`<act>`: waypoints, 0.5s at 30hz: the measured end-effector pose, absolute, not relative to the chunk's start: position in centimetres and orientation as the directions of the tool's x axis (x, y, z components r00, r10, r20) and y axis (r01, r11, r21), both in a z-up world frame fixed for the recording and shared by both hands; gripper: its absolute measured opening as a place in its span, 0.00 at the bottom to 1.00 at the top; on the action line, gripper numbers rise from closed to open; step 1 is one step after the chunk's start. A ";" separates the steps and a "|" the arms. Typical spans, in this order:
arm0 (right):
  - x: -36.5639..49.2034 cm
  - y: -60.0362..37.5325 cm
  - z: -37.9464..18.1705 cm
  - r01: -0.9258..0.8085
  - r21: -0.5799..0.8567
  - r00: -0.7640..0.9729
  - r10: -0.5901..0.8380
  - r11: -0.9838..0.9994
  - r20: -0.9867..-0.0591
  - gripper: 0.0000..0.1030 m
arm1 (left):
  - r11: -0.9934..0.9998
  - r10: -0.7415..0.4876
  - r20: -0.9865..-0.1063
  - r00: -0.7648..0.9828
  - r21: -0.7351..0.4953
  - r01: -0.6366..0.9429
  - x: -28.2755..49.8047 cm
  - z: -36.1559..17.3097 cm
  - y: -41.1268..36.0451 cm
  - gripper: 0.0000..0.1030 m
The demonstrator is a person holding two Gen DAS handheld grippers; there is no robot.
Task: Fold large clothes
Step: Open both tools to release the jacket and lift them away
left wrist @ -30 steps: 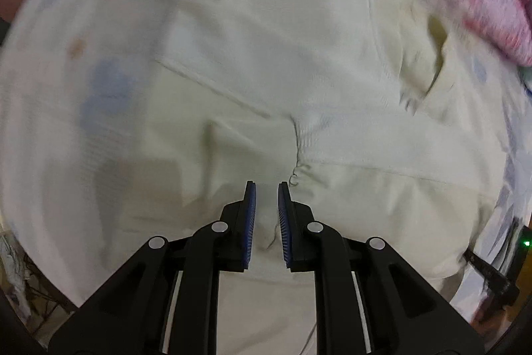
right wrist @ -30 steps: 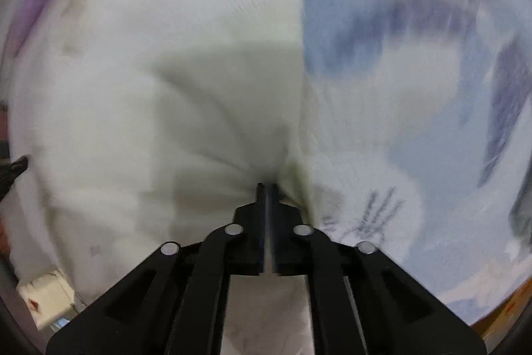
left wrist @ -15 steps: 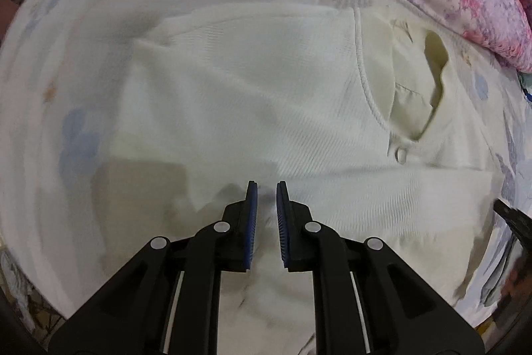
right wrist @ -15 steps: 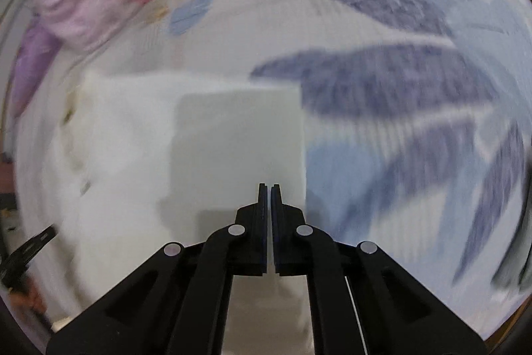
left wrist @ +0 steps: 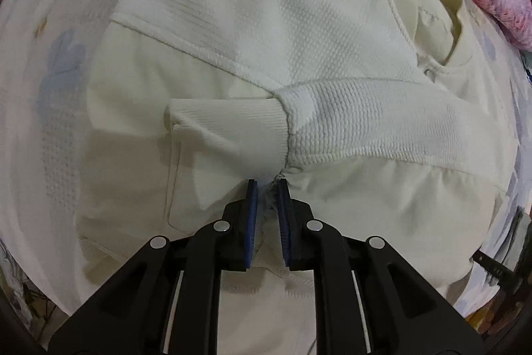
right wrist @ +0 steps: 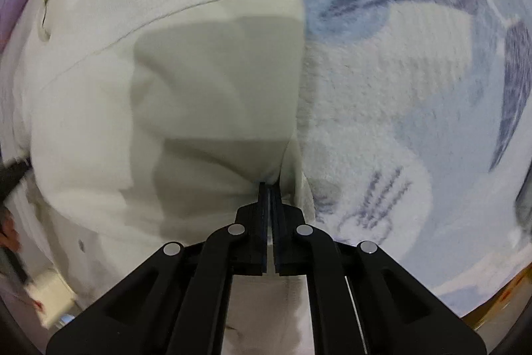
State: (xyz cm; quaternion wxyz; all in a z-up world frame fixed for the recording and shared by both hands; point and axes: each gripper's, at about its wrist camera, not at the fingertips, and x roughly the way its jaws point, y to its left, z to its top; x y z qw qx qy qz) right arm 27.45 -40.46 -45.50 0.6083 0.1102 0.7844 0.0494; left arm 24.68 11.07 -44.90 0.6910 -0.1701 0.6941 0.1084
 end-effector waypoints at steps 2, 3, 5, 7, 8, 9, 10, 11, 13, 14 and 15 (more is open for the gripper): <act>27.5 -41.6 -44.5 0.105 0.205 -0.231 0.224 0.973 -0.947 0.03 | 0.921 -0.086 -0.996 0.006 -0.082 -0.381 24.5 -44.9 11.6 0.13; 27.3 -41.6 -43.7 0.089 0.199 -0.224 0.215 0.976 -0.951 0.06 | 0.926 -0.079 -0.997 -0.001 -0.073 -0.369 24.3 -44.8 11.5 0.13; 27.0 -42.6 -41.8 0.092 0.216 -0.208 0.231 0.972 -0.950 0.28 | 0.935 -0.056 -0.998 -0.023 -0.045 -0.352 24.9 -44.2 11.5 0.14; 26.6 -43.7 -39.8 0.130 0.246 -0.169 0.266 0.961 -0.949 0.75 | 0.936 -0.036 -0.999 -0.036 -0.021 -0.350 25.4 -43.4 11.4 0.22; 26.1 -44.4 -38.7 0.143 0.263 -0.146 0.283 0.954 -0.948 0.83 | 0.934 -0.039 -0.999 -0.038 -0.023 -0.356 25.7 -42.6 11.0 0.27; 26.0 -44.7 -37.8 0.148 0.282 -0.131 0.301 0.948 -0.944 0.83 | 0.932 -0.050 -0.998 -0.037 -0.034 -0.360 25.2 -42.1 10.9 0.28; 26.0 -45.1 -36.7 0.146 0.298 -0.127 0.317 0.943 -0.940 0.83 | 0.930 -0.068 -0.997 -0.034 -0.052 -0.363 25.0 -41.4 10.9 0.28; 26.0 -45.3 -35.7 0.139 0.303 -0.121 0.320 0.943 -0.940 0.83 | 0.931 -0.070 -0.997 -0.033 -0.053 -0.360 26.0 -40.9 11.4 0.32; 25.7 -45.7 -33.7 0.118 0.298 -0.106 0.311 0.947 -0.944 0.83 | 0.939 -0.048 -0.998 -0.036 -0.033 -0.342 25.0 -39.4 10.6 0.37; 26.0 -43.3 -32.2 0.111 0.298 -0.103 0.309 0.948 -0.945 0.83 | 0.942 -0.047 -0.998 -0.032 -0.033 -0.334 24.9 -38.7 10.5 0.38; 25.0 -42.1 -31.0 0.106 0.298 -0.099 0.308 0.949 -0.946 0.83 | 0.943 -0.051 -0.998 -0.027 -0.039 -0.332 24.7 -38.0 10.2 0.39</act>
